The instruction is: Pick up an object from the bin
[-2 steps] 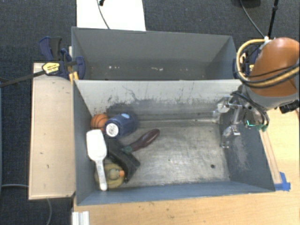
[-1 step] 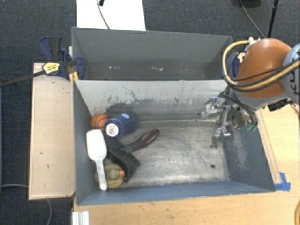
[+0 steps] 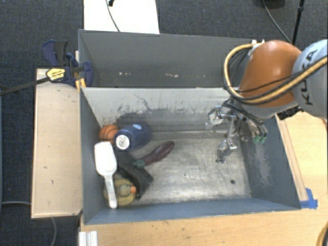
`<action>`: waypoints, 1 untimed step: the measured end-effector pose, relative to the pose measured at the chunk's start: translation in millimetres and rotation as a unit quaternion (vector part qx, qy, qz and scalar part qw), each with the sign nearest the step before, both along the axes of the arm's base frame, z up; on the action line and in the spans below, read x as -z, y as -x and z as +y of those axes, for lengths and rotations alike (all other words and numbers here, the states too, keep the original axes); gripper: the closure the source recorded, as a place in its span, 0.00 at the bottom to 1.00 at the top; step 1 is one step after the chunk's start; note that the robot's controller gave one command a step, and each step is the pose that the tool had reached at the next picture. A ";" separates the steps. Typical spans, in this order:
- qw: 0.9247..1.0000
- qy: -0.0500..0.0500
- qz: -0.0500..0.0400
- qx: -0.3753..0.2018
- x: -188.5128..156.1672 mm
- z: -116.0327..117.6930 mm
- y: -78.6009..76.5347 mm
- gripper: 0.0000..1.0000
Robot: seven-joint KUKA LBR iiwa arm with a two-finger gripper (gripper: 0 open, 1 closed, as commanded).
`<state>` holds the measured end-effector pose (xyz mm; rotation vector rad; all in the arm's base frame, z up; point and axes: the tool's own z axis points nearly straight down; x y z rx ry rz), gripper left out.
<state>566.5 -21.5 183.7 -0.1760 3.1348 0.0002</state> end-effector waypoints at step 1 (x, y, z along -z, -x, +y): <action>0.998 -0.001 -0.002 -0.059 11.6 30.0 -10.3 0.00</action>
Offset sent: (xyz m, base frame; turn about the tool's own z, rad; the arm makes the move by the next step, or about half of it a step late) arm 0.0250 0.0570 0.0052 -0.1451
